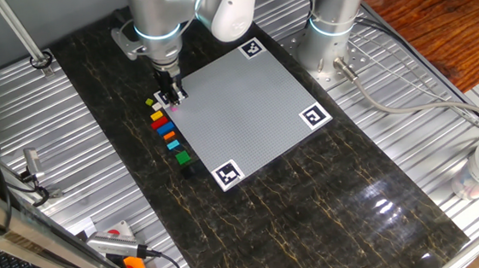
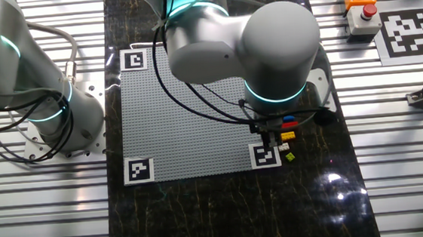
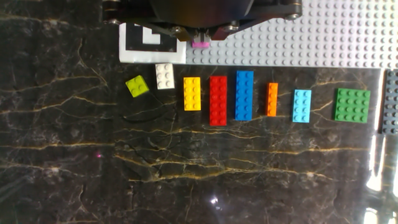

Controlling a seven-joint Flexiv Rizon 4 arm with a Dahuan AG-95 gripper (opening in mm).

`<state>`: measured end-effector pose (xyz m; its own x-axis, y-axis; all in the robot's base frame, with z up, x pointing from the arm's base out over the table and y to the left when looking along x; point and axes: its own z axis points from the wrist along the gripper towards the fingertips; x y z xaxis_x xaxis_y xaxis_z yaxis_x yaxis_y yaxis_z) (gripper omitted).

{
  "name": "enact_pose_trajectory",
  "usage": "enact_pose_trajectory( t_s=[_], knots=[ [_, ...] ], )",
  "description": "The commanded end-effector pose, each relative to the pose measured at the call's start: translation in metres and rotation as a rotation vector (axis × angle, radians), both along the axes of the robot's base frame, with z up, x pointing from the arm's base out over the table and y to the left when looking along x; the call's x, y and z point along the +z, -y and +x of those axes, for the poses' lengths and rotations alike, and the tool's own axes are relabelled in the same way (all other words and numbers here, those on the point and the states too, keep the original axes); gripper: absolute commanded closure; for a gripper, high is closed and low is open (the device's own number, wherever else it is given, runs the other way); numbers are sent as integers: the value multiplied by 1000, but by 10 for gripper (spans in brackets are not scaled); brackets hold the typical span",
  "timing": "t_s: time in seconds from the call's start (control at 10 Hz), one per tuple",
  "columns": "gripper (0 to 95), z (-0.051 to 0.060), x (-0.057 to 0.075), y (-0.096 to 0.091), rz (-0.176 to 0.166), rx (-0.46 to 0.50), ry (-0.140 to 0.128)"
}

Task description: Build with small Lego blocks

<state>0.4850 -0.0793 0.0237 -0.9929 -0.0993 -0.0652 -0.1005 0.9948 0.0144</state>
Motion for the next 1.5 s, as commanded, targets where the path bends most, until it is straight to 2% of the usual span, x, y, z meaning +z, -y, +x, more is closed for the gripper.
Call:
enact_pose_trajectory(
  t_s=[0.1,0.3,0.5,0.6,1.2,1.5],
  knots=[
    [950,0,0,0,1,4,-7],
    [950,0,-3,0,-3,9,-16],
    [950,0,-13,0,2,14,-6],
    [950,0,-13,0,6,12,-6],
    [950,-1,11,-1,-14,22,-37],
    [950,-4,38,-6,-27,32,-77]
  ],
)
